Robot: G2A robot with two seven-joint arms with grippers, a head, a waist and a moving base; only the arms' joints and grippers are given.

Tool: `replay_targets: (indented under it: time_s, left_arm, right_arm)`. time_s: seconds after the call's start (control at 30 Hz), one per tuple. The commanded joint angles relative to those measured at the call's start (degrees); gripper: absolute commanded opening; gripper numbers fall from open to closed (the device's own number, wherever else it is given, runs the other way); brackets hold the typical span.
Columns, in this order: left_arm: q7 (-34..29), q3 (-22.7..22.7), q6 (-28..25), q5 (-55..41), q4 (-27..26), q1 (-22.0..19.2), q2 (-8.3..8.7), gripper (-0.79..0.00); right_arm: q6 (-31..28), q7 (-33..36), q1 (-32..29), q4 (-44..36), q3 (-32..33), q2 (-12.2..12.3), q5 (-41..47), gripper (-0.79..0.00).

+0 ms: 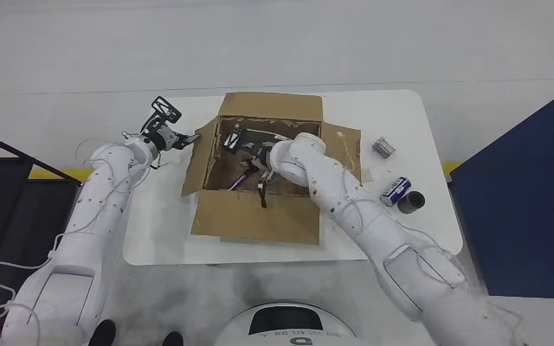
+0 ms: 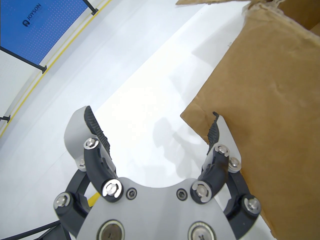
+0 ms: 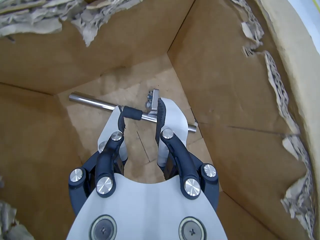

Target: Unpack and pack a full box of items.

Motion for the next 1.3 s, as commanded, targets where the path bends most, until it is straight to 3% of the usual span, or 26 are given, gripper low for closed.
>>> replay_targets:
  time_s: [0.0, 0.43, 0.83, 1.03, 1.13, 1.27]
  left_arm:
    - [-0.01, 0.0, 0.01, 0.0, -0.01, 0.0, 0.0, 0.0]
    - [-0.01, 0.0, 0.01, 0.0, -0.01, 0.0, 0.0, 0.0]
    - [-0.01, 0.0, 0.01, 0.0, -0.01, 0.0, 0.0, 0.0]
    - [-0.01, 0.0, 0.01, 0.0, -0.01, 0.0, 0.0, 0.0]
    - [-0.01, 0.0, 0.01, 0.0, -0.01, 0.0, 0.0, 0.0]
    - [-0.01, 0.0, 0.01, 0.0, -0.01, 0.0, 0.0, 0.0]
  right_arm:
    - [1.55, -1.88, 2.3, 5.19, -1.62, -1.55, 1.64, -0.523]
    - [4.56, -6.77, 11.05, 29.11, -9.27, -11.49, 7.3, -0.462]
    - [5.54, -6.95, 12.88, 39.1, -11.14, -16.51, 7.9, -0.446]
    - [6.22, -7.63, 13.35, 40.96, -11.63, -17.92, 7.28, -0.57]
    - [6.78, -8.42, 13.59, 41.61, -11.74, -18.34, 6.91, -0.785]
    - [6.54, -10.13, 13.98, 42.06, -11.68, -18.6, 6.64, -0.785]
